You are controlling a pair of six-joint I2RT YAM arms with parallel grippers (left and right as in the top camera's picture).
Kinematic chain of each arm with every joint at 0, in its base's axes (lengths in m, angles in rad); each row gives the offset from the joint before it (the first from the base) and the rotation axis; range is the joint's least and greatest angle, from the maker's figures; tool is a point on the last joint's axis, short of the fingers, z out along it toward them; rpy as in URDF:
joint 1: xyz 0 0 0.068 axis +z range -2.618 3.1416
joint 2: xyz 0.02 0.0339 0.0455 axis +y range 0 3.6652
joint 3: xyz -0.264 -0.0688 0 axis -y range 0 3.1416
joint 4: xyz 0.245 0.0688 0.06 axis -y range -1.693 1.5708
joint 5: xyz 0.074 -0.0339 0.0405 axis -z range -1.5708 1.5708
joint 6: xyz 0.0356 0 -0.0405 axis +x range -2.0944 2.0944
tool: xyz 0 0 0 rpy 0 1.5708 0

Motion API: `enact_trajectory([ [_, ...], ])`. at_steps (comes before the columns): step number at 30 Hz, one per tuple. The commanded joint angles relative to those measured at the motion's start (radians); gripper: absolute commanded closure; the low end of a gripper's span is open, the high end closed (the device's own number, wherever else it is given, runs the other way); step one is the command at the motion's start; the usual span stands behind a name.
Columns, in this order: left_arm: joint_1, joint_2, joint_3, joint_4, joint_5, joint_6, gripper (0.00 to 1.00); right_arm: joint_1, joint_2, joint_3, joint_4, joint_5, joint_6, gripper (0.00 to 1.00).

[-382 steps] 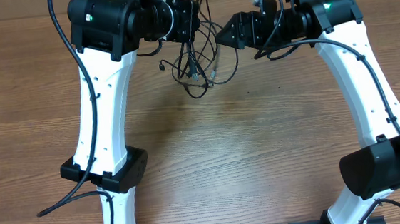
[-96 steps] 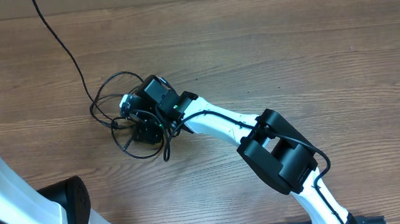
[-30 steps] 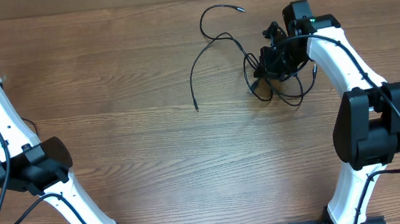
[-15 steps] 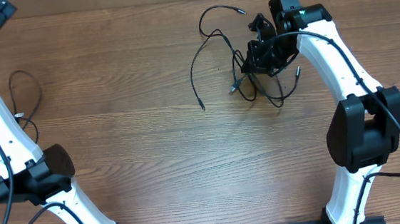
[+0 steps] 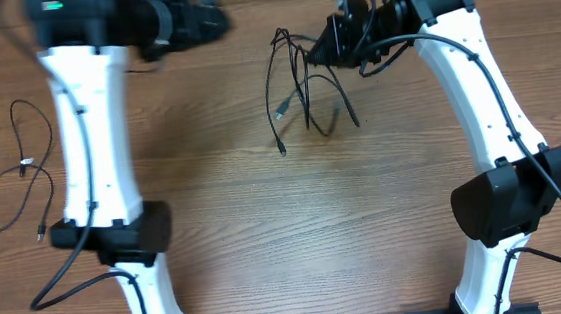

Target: Untangle cables

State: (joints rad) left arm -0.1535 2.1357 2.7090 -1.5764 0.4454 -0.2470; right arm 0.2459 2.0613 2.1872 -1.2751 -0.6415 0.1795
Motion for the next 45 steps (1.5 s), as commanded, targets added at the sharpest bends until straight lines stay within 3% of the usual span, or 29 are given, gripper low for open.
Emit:
enact_trajectory([
  [1, -0.09, -0.013, -0.084, 0.048, 0.019, 0.045, 0.06, -0.039, -0.04, 0.033, 0.002, -0.026, 0.127, 0.96],
  [7, -0.164, -0.013, -0.211, 0.147, 0.019, 0.086, 0.16, -0.084, -0.04, 0.032, 0.022, -0.023, 0.216, 0.96],
  [9, -0.19, -0.013, -0.249, 0.175, 0.021, 0.136, 0.14, -0.095, -0.04, 0.032, 0.026, -0.028, 0.218, 0.96],
  [13, -0.243, -0.013, -0.318, 0.268, 0.06, 0.127, 0.14, -0.096, -0.04, 0.032, 0.024, -0.027, 0.217, 0.96],
  [21, -0.345, -0.013, -0.507, 0.558, 0.032, -0.137, 0.18, -0.096, -0.04, 0.032, 0.024, -0.027, 0.217, 0.96],
  [26, -0.352, -0.013, -0.568, 0.611, -0.037, -0.234, 0.26, -0.096, -0.04, 0.032, 0.024, -0.027, 0.217, 0.96],
  [27, -0.353, -0.013, -0.576, 0.623, -0.053, -0.248, 0.29, -0.096, -0.04, 0.032, 0.024, -0.027, 0.217, 0.96],
  [31, -0.36, -0.013, -0.602, 0.689, -0.123, -0.3, 0.59, -0.096, -0.04, 0.032, 0.024, -0.04, 0.217, 0.96],
  [32, -0.363, -0.013, -0.606, 0.71, -0.14, -0.3, 0.68, -0.096, -0.04, 0.032, 0.024, -0.048, 0.218, 0.96],
  [33, -0.365, -0.013, -0.609, 0.73, -0.193, -0.299, 0.87, -0.096, -0.04, 0.032, 0.023, -0.049, 0.217, 0.96],
  [34, -0.366, -0.013, -0.609, 0.735, -0.245, -0.299, 0.96, -0.097, -0.04, 0.032, 0.022, -0.043, 0.217, 0.96],
  [37, -0.355, -0.02, -0.597, 0.74, -0.323, -0.237, 0.96, -0.105, -0.04, 0.032, 0.004, 0.024, 0.217, 0.96],
  [45, -0.175, -0.213, -0.369, 0.487, -0.32, -0.062, 0.96, -0.13, -0.04, -0.011, -0.113, 0.621, 0.217, 0.96],
])
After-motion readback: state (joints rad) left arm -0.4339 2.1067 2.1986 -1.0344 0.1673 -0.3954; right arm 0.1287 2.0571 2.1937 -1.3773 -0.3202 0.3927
